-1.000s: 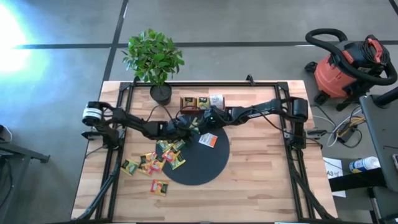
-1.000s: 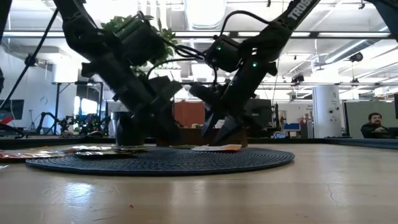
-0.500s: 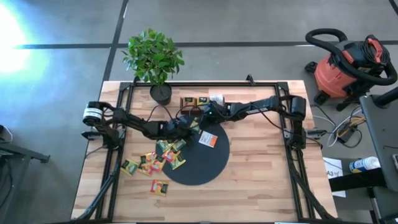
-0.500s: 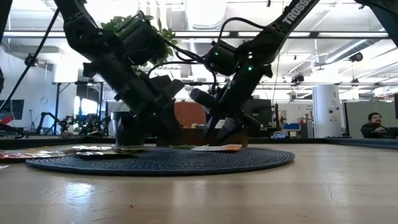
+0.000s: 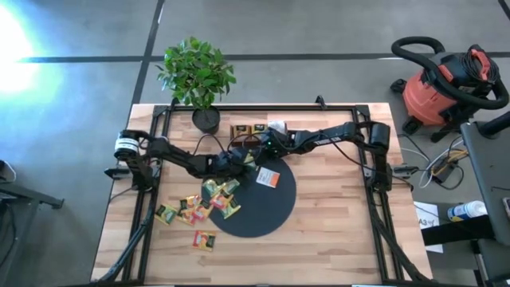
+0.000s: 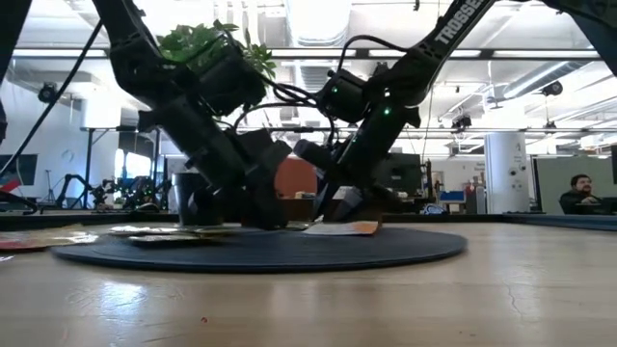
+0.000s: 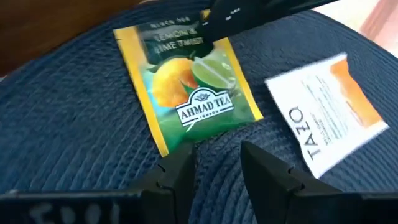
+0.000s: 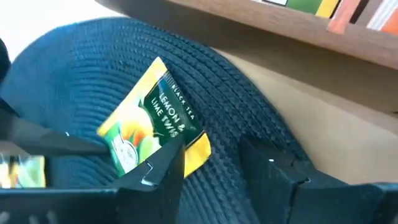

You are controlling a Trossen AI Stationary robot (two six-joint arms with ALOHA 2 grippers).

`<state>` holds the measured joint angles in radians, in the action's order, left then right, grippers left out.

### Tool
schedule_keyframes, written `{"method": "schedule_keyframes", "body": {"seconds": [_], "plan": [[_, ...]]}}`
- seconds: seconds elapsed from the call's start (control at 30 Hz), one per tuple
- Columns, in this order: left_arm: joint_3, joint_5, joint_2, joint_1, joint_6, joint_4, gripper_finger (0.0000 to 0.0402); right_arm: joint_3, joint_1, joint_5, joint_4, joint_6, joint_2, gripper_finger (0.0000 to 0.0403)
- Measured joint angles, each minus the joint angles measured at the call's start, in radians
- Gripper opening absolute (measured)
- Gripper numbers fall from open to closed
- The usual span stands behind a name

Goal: Pick & Place Tea
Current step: Put the yellow tea bag into the middle slot of the wooden organizer

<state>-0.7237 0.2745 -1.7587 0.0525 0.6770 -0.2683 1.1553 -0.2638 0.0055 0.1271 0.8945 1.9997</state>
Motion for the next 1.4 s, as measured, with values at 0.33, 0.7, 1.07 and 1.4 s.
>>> {"method": "schedule_keyframes", "body": {"seconds": [0.33,0.7,1.07,1.4], "plan": [[-0.041,-0.019,-0.013,0.004,-0.039,0.003,0.0113,0.042,0.000,-0.001,-0.009,-0.054,-0.007,0.0129],[-0.042,-0.026,-0.024,0.010,-0.037,0.001,0.0113,0.058,0.004,-0.040,0.022,-0.079,-0.013,0.0095],[-0.042,-0.022,-0.025,0.012,-0.038,0.003,0.0113,0.055,0.006,-0.029,-0.039,-0.164,-0.014,0.0082],[-0.041,-0.019,-0.024,0.012,-0.038,0.006,0.0113,0.051,0.013,-0.114,-0.044,-0.270,-0.015,0.0064]]}}
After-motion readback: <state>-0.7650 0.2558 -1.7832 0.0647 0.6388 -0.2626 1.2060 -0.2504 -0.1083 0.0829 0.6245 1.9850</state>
